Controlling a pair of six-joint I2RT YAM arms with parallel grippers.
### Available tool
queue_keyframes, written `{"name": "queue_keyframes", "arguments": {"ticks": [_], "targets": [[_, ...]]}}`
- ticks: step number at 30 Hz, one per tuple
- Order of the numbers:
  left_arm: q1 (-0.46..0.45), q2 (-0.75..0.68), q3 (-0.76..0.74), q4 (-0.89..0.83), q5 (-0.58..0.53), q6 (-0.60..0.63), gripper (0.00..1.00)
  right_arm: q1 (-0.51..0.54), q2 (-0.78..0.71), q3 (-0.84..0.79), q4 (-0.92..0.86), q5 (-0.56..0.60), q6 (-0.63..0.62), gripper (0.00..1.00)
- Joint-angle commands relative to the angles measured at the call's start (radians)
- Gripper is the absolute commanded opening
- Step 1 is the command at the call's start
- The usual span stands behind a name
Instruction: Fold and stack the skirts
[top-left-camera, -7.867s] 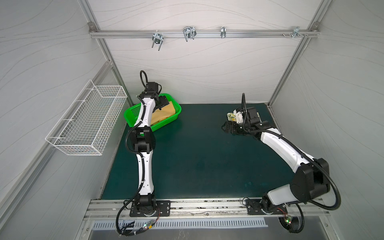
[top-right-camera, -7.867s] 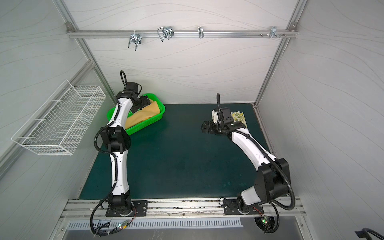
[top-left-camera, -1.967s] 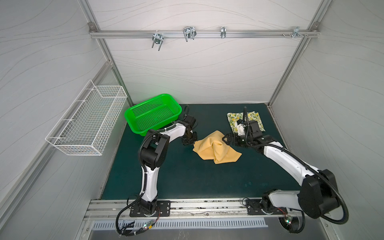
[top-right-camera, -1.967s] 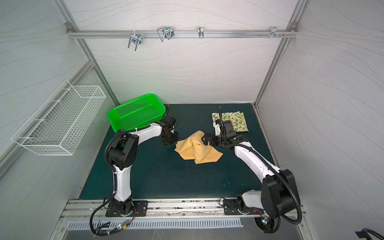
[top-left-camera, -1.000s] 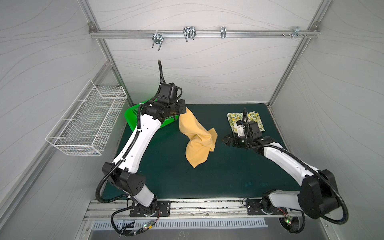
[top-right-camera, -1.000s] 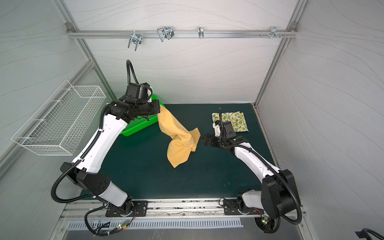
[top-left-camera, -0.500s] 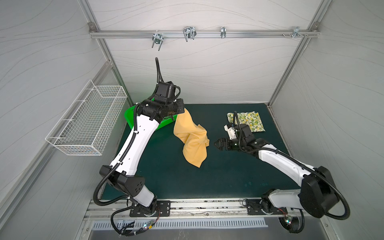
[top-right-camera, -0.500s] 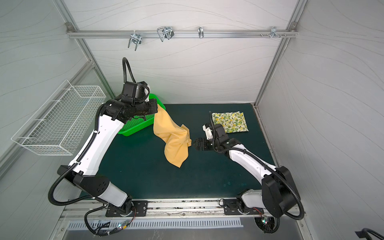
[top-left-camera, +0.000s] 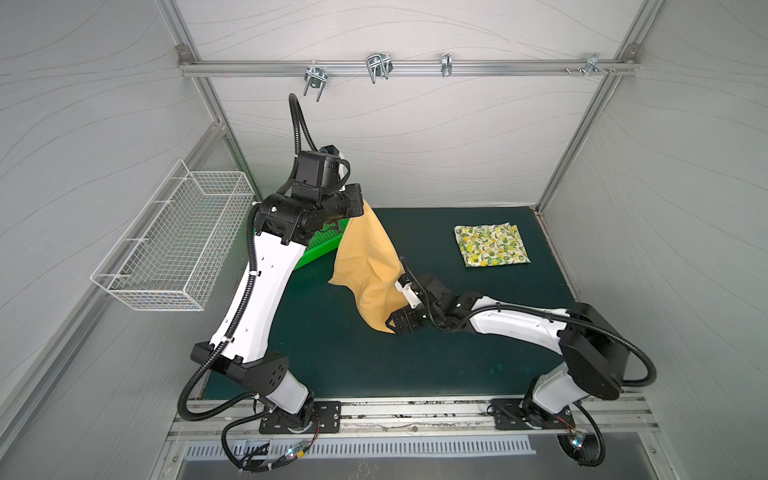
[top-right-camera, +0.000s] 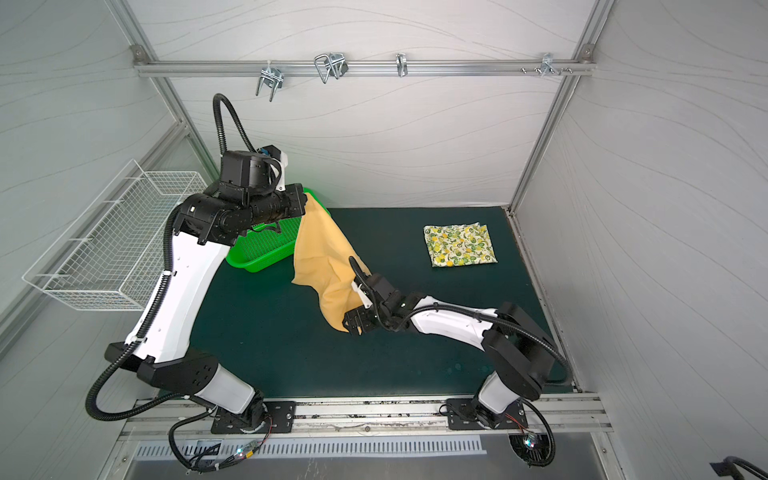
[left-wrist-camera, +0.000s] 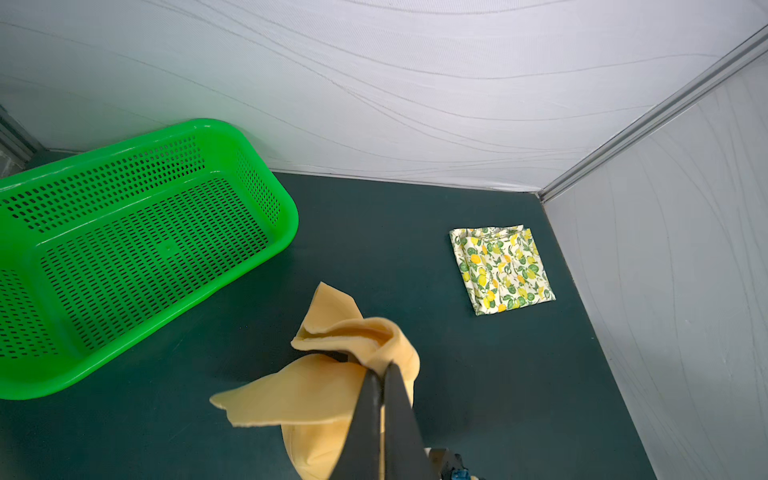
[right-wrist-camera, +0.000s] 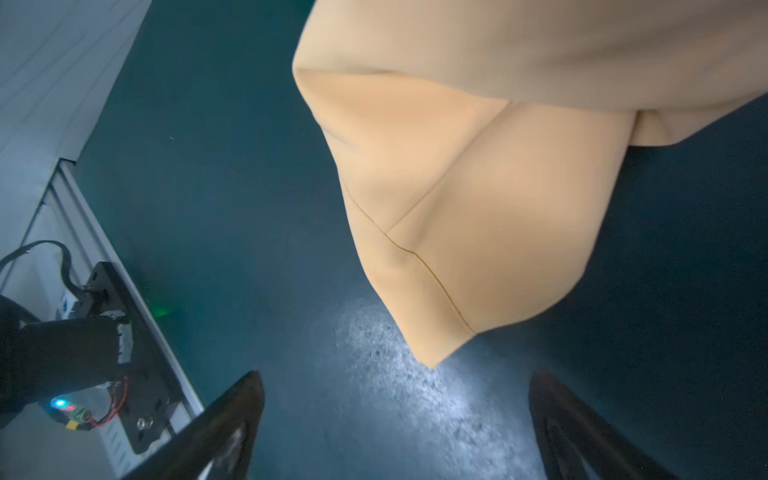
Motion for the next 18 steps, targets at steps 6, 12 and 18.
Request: {"name": "queue_keyframes", "arguments": {"ticks": [6,12,18], "targets": [[0.011,0.007,-0.077,0.050,-0.061,0.064,0.00,0.090,0.167,0.081,0.026,0.148,0.024,0.94],[0.064,0.012,-0.131,0.085,-0.018,0.055,0.00,0.124,0.227,0.089,0.011,0.214,0.017,0.92],[0.103,0.020,-0.184,0.122,0.030,0.039,0.00,0.126,0.311,0.129,-0.045,0.266,0.018,0.84]]}}
